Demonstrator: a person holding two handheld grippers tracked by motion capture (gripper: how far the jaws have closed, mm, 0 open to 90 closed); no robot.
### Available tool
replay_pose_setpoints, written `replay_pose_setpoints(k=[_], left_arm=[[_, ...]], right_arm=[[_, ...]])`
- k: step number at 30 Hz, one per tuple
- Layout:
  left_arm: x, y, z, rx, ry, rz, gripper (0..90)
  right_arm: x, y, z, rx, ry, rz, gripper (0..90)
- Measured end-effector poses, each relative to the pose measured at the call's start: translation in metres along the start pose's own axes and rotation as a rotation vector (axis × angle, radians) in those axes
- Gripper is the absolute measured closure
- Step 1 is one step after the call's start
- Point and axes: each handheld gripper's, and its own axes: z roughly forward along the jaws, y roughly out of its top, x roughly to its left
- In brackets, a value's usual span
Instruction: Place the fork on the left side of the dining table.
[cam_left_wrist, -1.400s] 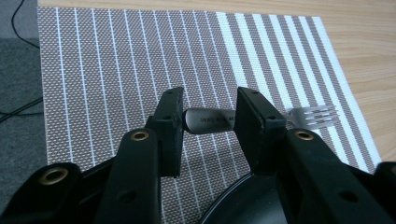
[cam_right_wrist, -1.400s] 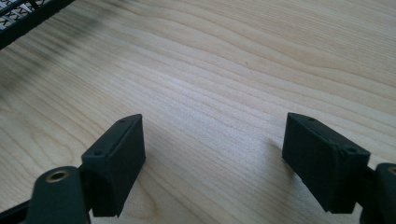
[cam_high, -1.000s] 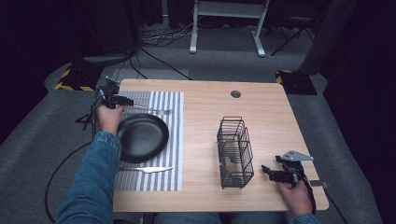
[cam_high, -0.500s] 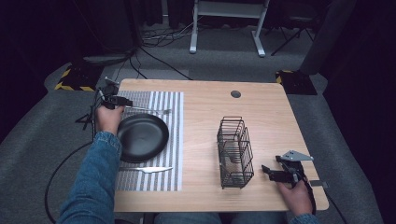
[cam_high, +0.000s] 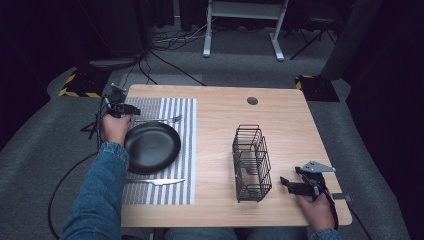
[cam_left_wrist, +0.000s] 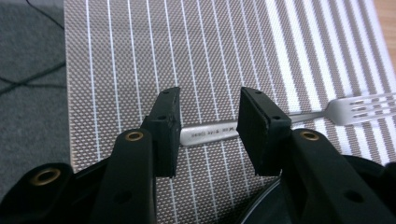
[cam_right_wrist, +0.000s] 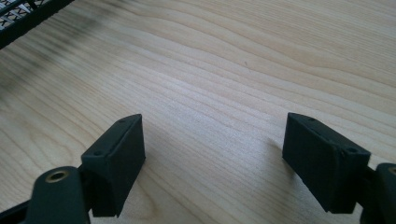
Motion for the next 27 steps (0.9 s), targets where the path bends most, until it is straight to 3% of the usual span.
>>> replay_pose_setpoints(k=[5,14,20,27], left_arm=[[-0.007,-0.004,-0.018,-0.055,0.005,0.042,56.1],[-0.045,-0.02,-0.066,-0.157,0.022,0.204,48.7],[-0.071,-0.035,-0.097,-0.2,-0.008,0.292,47.8],[-0.086,-0.062,-0.129,-0.212,-0.051,0.342,45.0]], right_arm=[[0.0,0.0,0.0,0.0,0.0,0.0,21.0],[0.0,0.0,0.0,0.0,0.0,-0.001,21.0],[0.0,0.0,0.0,0.0,0.0,-0.001,21.0],[0.0,0.0,0.0,0.001,-0.001,-0.002,20.9]])
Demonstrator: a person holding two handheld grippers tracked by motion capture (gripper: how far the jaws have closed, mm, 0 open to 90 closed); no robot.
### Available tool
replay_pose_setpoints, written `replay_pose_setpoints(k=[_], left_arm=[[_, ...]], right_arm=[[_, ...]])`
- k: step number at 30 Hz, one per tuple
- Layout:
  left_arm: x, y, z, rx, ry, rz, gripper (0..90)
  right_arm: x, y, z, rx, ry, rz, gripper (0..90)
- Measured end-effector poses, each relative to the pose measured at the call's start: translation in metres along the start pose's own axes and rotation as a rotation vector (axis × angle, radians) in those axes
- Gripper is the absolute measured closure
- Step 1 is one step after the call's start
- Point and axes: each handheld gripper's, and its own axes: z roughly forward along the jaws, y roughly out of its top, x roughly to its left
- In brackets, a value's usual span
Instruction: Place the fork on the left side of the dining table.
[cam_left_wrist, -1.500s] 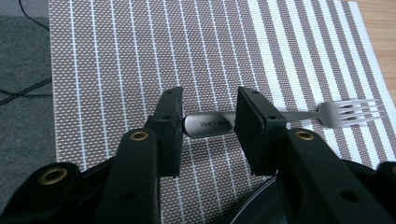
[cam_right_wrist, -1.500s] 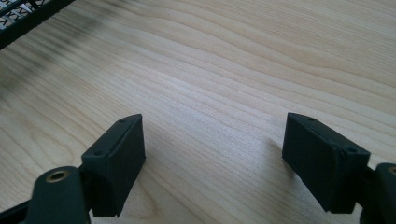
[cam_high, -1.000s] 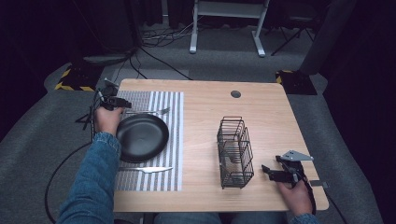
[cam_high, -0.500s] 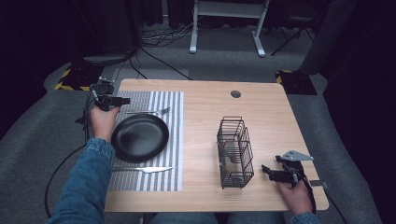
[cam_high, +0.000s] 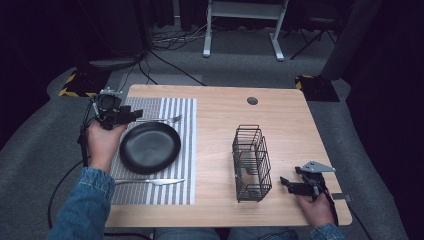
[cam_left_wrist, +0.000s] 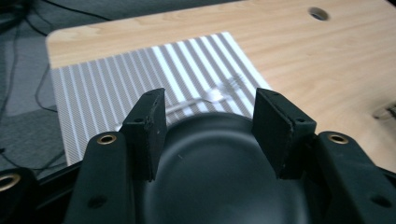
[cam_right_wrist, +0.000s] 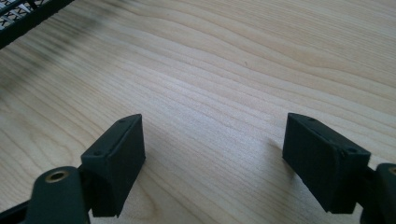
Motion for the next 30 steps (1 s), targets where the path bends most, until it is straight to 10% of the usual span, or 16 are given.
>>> replay_pose_setpoints(k=[22,30], left_arm=[[-0.05,-0.065,-0.059,-0.091,0.011,0.086,41.1],[-0.067,-0.103,-0.072,-0.139,-0.103,0.113,36.5]], right_arm=[[0.0,0.0,0.0,0.0,0.001,-0.001,21.0],[0.0,0.0,0.0,0.0,0.001,-0.001,21.0]])
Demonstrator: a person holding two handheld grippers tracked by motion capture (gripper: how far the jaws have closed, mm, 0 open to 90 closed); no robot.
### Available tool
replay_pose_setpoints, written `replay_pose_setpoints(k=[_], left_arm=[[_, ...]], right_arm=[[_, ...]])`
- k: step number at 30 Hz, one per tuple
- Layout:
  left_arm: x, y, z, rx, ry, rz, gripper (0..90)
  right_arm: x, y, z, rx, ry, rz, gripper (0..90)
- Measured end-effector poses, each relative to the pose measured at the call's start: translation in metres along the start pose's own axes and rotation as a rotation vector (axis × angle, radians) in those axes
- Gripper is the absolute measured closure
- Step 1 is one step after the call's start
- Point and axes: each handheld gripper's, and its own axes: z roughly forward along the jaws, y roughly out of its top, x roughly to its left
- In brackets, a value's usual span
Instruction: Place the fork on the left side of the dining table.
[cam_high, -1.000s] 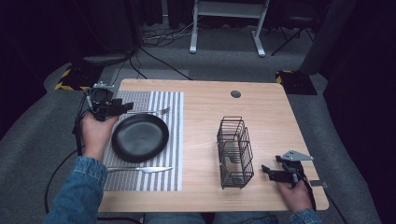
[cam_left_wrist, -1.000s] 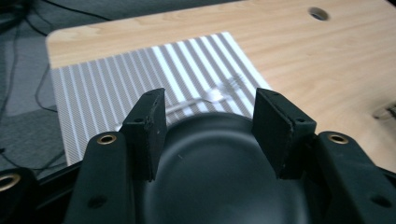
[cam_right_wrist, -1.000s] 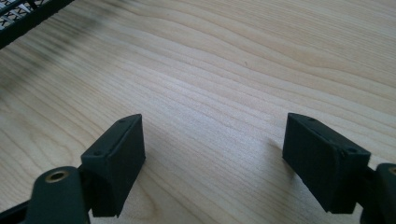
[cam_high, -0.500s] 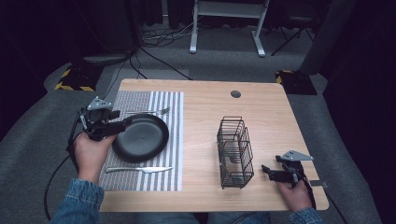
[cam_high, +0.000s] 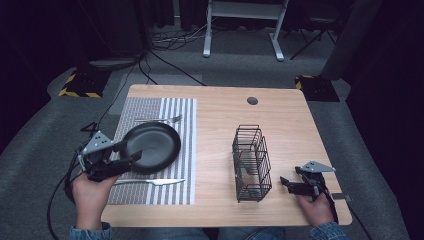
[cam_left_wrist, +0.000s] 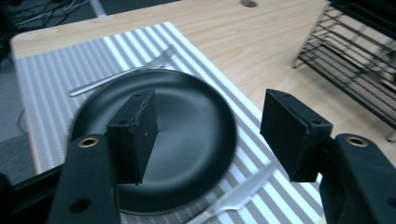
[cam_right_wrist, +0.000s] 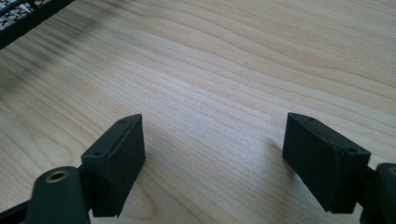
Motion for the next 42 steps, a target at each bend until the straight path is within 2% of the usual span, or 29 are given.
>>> replay_pose_setpoints(k=[2,3,4,6,8,11,14,18,21,23,26,29,34,40,42], left_arm=[[-0.003,-0.012,0.001,-0.025,-0.022,-0.03,36.8],[-0.004,-0.015,0.003,-0.009,-0.027,-0.037,37.1],[-0.004,-0.017,0.004,0.021,-0.021,-0.032,36.9],[-0.005,-0.023,0.003,0.028,0.005,-0.024,36.8],[-0.005,-0.028,0.002,0.012,-0.014,-0.046,36.7],[-0.006,-0.037,0.006,0.044,-0.025,-0.044,36.0],[-0.009,-0.047,0.01,0.056,-0.04,-0.04,35.9],[-0.016,-0.06,0.016,0.067,-0.045,-0.017,35.6],[-0.022,-0.07,0.021,0.079,-0.034,0.013,35.6],[-0.024,-0.075,0.024,0.087,-0.033,0.019,35.6],[-0.024,-0.081,0.03,0.109,-0.048,0.022,35.0],[-0.025,-0.088,0.035,0.128,-0.047,0.038,34.5],[-0.024,-0.098,0.042,0.148,-0.051,0.038,33.5],[-0.025,-0.108,0.049,0.171,-0.047,0.074,31.1],[-0.026,-0.111,0.051,0.185,-0.043,0.1,30.2]], right_arm=[[0.0,0.0,0.0,0.0,0.0,0.0,21.0],[0.0,0.0,0.0,0.0,0.0,0.0,21.0],[0.0,0.0,0.0,0.0,0.0,0.0,21.0],[0.0,0.0,0.0,0.0,0.0,0.0,21.0],[0.0,0.0,0.0,0.0,0.0,0.0,21.0],[0.0,0.0,0.0,0.0,0.0,0.0,21.0],[0.0,0.0,0.0,0.0,0.0,0.0,21.0],[0.0,0.0,0.0,0.0,0.0,0.0,21.0],[0.0,0.0,0.0,0.0,0.001,0.001,21.0],[0.0,0.0,0.0,0.0,0.0,0.0,21.0],[0.0,0.0,0.0,0.0,0.0,0.0,21.0],[0.0,0.0,0.0,0.0,0.001,-0.001,21.0],[0.0,0.0,0.0,0.0,0.002,-0.001,21.0],[0.0,0.0,0.0,0.0,0.003,-0.001,21.0],[0.0,0.0,0.0,0.0,0.003,-0.001,21.0]])
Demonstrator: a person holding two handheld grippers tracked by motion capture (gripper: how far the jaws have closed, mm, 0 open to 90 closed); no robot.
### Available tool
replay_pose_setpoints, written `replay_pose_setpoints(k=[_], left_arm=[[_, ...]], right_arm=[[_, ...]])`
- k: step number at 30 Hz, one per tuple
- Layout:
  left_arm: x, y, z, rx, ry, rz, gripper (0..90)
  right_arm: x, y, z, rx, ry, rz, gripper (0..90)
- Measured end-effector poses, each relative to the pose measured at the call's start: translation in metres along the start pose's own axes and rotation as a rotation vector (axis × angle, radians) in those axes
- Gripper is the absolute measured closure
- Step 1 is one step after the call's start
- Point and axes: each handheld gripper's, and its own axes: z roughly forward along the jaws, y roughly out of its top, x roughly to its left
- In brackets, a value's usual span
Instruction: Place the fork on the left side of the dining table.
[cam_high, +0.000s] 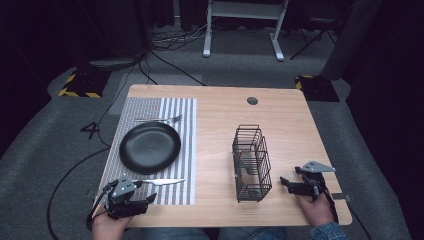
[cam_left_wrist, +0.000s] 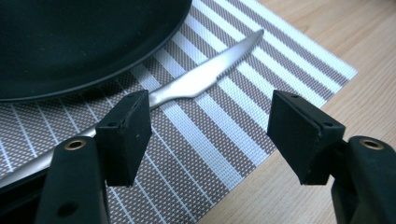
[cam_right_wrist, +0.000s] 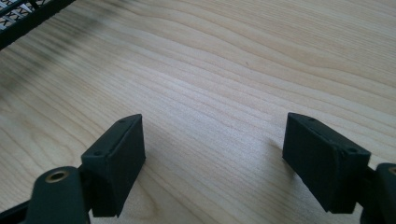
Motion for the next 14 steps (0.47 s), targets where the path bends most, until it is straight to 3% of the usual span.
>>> replay_pose_setpoints(k=[7,14], left_arm=[[-0.004,-0.005,0.012,0.082,0.018,0.057,26.1],[-0.005,-0.015,0.015,0.026,-0.004,0.065,18.3]], right_arm=[[0.0,0.0,0.0,0.0,0.0,0.0,21.0],[0.0,0.0,0.0,0.0,0.0,0.0,21.0]])
